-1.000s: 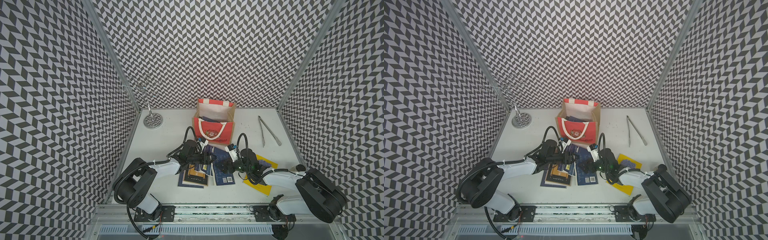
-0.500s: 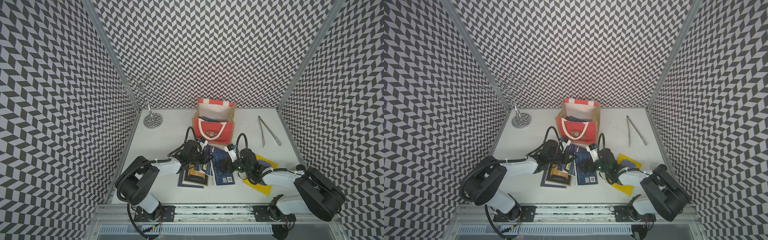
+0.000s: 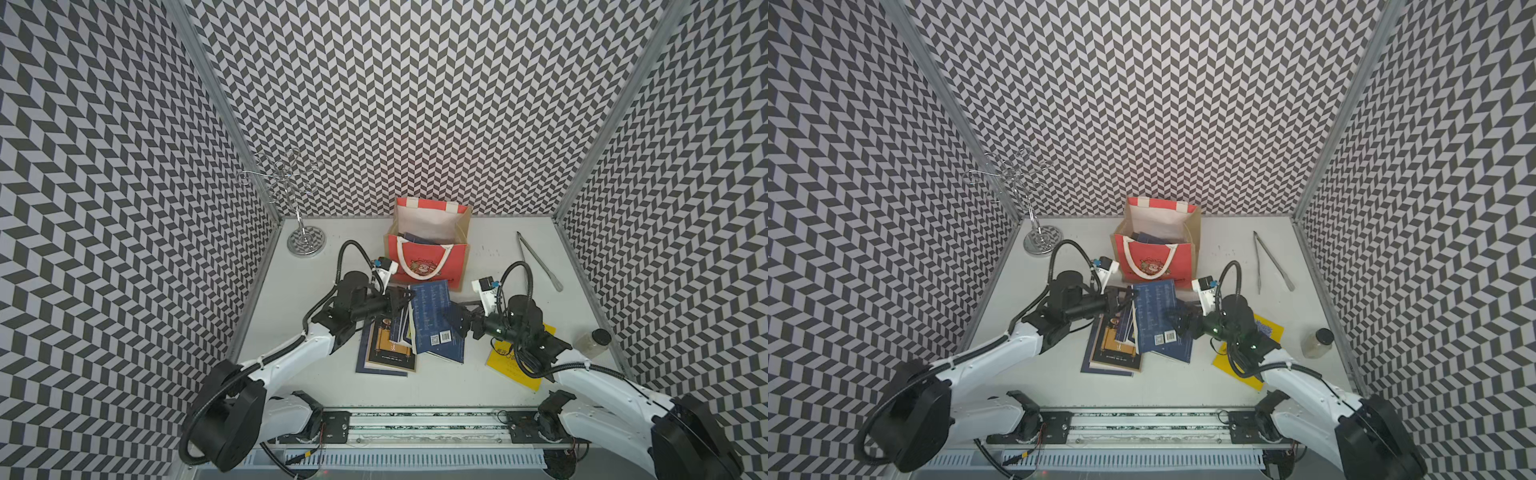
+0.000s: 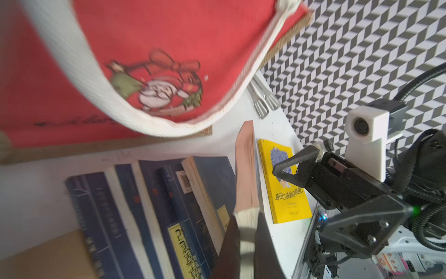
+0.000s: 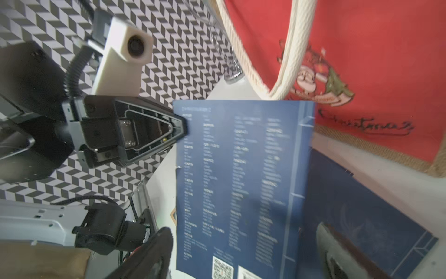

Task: Put the books into the canvas bag
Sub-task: Pick up the book from the book.

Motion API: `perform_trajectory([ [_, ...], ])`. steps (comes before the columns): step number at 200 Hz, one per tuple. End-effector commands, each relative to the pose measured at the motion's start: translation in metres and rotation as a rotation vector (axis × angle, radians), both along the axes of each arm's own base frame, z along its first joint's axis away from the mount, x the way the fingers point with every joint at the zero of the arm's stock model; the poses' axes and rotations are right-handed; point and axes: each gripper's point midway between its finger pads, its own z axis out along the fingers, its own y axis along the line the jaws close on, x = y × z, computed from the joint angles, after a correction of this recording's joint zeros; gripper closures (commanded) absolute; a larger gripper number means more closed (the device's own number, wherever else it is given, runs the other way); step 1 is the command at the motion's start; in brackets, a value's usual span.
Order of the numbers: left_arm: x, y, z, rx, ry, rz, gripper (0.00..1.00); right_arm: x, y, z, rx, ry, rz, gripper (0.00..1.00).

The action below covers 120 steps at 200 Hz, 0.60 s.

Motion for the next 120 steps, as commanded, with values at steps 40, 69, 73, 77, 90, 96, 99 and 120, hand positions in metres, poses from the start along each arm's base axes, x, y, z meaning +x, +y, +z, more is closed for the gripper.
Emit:
perform_trajectory([
  [40, -0.022, 0.062, 0.103, -0.234, -0.233, 0.064, 1.0, -0.007, -0.008, 0.062, 0.178, -0.105, 0.016, 0.01],
  [69, -0.03, 0.088, 0.145, -0.366, -0.335, 0.144, 1.0, -0.015, 0.001, 0.075, 0.23, -0.123, 0.096, 0.01],
  [73, -0.031, 0.09, 0.149, -0.384, -0.346, 0.149, 1.0, -0.015, 0.003, 0.076, 0.239, -0.119, 0.106, 0.01],
  [77, -0.031, 0.092, 0.151, -0.399, -0.349, 0.154, 1.0, -0.016, 0.004, 0.077, 0.248, -0.115, 0.118, 0.01],
  [90, -0.035, 0.097, 0.162, -0.46, -0.381, 0.166, 1.0, -0.02, 0.011, 0.082, 0.272, -0.115, 0.177, 0.01],
  [96, -0.036, 0.1, 0.164, -0.486, -0.384, 0.176, 1.0, -0.021, 0.014, 0.084, 0.285, -0.112, 0.196, 0.01],
  [99, -0.037, 0.101, 0.166, -0.5, -0.391, 0.179, 1.0, -0.021, 0.016, 0.085, 0.294, -0.108, 0.203, 0.01],
  [120, -0.04, 0.109, 0.172, -0.603, -0.409, 0.197, 1.0, -0.025, 0.024, 0.098, 0.356, -0.12, 0.233, 0.01],
])
